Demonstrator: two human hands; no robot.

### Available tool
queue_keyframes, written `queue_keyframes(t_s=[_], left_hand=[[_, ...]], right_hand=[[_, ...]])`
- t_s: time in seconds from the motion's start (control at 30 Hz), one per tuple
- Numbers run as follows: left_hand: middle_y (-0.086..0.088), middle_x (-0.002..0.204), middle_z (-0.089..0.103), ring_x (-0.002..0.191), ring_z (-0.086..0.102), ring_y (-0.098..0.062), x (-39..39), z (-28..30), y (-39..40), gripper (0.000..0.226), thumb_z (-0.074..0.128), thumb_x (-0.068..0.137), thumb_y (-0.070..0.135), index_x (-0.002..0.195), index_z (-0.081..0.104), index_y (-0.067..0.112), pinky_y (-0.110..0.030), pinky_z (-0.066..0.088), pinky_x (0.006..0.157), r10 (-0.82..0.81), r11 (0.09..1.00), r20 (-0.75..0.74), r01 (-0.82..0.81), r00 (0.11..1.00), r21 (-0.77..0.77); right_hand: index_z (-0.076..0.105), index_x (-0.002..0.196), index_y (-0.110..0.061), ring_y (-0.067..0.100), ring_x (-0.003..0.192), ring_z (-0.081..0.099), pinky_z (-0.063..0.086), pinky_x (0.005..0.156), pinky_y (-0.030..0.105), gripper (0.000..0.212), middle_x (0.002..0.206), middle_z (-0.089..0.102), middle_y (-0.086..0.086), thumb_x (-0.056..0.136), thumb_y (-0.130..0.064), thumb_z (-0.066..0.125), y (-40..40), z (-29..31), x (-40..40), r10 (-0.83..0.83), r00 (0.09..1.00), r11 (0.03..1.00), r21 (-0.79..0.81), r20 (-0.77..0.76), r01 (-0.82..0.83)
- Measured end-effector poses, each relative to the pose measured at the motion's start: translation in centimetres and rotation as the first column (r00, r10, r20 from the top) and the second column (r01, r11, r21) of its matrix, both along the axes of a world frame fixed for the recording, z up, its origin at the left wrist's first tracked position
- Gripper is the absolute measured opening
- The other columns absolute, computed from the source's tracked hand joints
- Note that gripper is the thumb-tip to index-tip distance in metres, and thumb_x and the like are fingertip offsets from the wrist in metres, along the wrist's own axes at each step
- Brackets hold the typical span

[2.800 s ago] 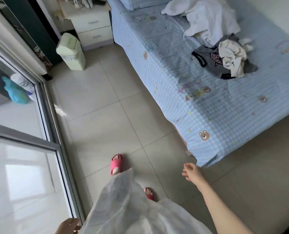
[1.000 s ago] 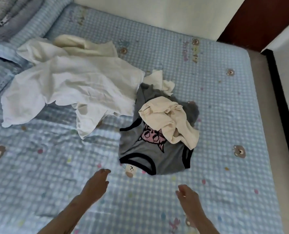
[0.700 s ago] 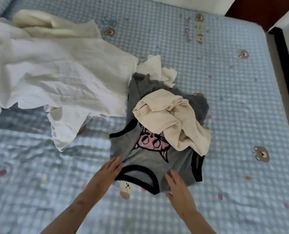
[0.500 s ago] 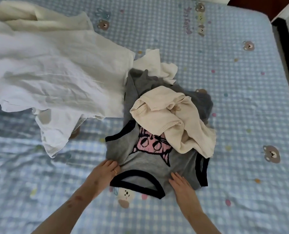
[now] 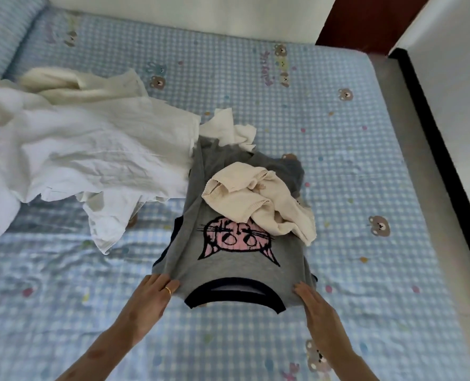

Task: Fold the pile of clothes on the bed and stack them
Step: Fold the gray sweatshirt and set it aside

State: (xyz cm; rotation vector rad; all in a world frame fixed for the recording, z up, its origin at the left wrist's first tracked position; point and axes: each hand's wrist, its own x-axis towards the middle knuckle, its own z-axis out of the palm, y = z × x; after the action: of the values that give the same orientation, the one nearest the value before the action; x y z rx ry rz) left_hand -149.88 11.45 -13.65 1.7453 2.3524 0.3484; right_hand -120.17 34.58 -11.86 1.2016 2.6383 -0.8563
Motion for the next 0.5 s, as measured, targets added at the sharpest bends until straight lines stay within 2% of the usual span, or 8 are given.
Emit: queue_keyframes(t_s=[0.07,0.13,0.17,0.2,0.27,0.33,0.43,0.5], left_hand=[[0.001,0.072,0.059,0.072,0.04,-0.01,1.9,3.6,0.5,0.05,0.086,0.039,-0.007,0.081,0.068,0.013,-0.025,0.034,0.069,-0.026,0.998,0.014,0.025,1.0,0.052],[0.003,0.074,0.057,0.074,0.036,-0.008,4.5,7.2,1.0,0.044,0.086,0.044,-0.003,0.079,0.068,0.016,-0.022,0.035,0.071,-0.081,0.994,0.048,0.078,0.996,0.074],[0.005,0.076,0.057,0.075,0.036,-0.007,5.8,8.8,1.3,0.042,0.086,0.047,-0.001,0.08,0.067,0.017,-0.02,0.037,0.071,-0.103,0.992,0.08,0.098,0.991,0.074],[0.005,0.081,0.058,0.078,0.037,-0.006,7.1,10.5,1.5,0.039,0.086,0.051,0.001,0.081,0.067,0.017,-0.018,0.04,0.071,-0.119,0.991,0.119,0.111,0.986,0.073],[0.005,0.093,0.06,0.085,0.042,-0.004,9.6,13.4,1.7,0.031,0.081,0.063,0.002,0.088,0.067,0.014,-0.018,0.046,0.072,-0.15,0.986,0.224,0.129,0.963,0.103],[0.005,0.097,0.06,0.086,0.049,-0.004,11.9,15.7,1.8,0.021,0.066,0.08,0.002,0.096,0.064,0.015,-0.024,0.049,0.073,-0.12,0.988,0.419,0.065,0.9,0.144],[0.007,0.086,0.065,0.077,0.061,-0.01,15.2,19.4,2.4,0.046,0.049,0.089,0.001,0.109,0.05,0.041,-0.03,0.052,0.07,0.091,0.987,0.738,-0.16,0.669,0.024],[0.014,0.078,0.065,0.072,0.061,-0.004,16.9,21.0,3.2,0.073,0.049,0.088,0.001,0.132,0.025,0.054,-0.017,0.049,0.068,0.126,0.986,0.794,-0.164,0.594,-0.034]], right_hand=[[0.068,0.112,-0.013,0.027,0.098,0.065,0.055,0.071,0.031,0.041,0.115,0.064,0.007,0.077,0.009,0.069,-1.4,2.6,0.3,-0.011,0.999,0.996,0.092,-0.053,0.016],[0.07,0.107,-0.014,0.019,0.074,0.061,0.048,0.052,0.024,0.04,0.094,0.059,0.003,0.072,0.004,0.075,-2.8,5.1,0.3,-0.041,0.993,0.985,0.16,-0.106,0.058],[0.07,0.109,-0.015,0.013,0.066,0.056,0.044,0.048,0.021,0.037,0.088,0.054,-0.001,0.076,0.0,0.073,-3.6,6.2,0.0,-0.073,0.986,0.984,0.148,-0.149,0.095],[0.068,0.112,-0.016,0.009,0.062,0.055,0.046,0.047,0.022,0.033,0.086,0.052,-0.005,0.083,-0.002,0.067,-4.3,7.2,-0.1,-0.126,0.97,0.982,0.116,-0.206,0.152],[0.065,0.113,-0.019,0.007,0.071,0.062,0.055,0.061,0.029,0.027,0.088,0.059,-0.009,0.092,-0.005,0.057,-5.6,9.1,-0.2,-0.255,0.917,0.966,-0.036,-0.307,0.257],[0.067,0.104,-0.019,0.003,0.08,0.064,0.054,0.071,0.024,0.022,0.089,0.065,-0.013,0.093,-0.005,0.055,-6.7,11.3,-0.4,-0.324,0.845,0.946,-0.14,-0.426,0.292],[0.068,0.093,-0.019,0.0,0.076,0.064,0.048,0.066,0.012,0.02,0.082,0.068,-0.016,0.09,-0.001,0.058,-8.1,14.9,0.1,-0.369,0.768,0.929,-0.24,-0.523,0.283],[0.068,0.09,-0.023,0.003,0.078,0.063,0.049,0.067,0.017,0.024,0.082,0.069,-0.014,0.09,-0.001,0.056,-8.8,16.8,0.6,-0.364,0.773,0.917,-0.345,-0.52,0.2]])
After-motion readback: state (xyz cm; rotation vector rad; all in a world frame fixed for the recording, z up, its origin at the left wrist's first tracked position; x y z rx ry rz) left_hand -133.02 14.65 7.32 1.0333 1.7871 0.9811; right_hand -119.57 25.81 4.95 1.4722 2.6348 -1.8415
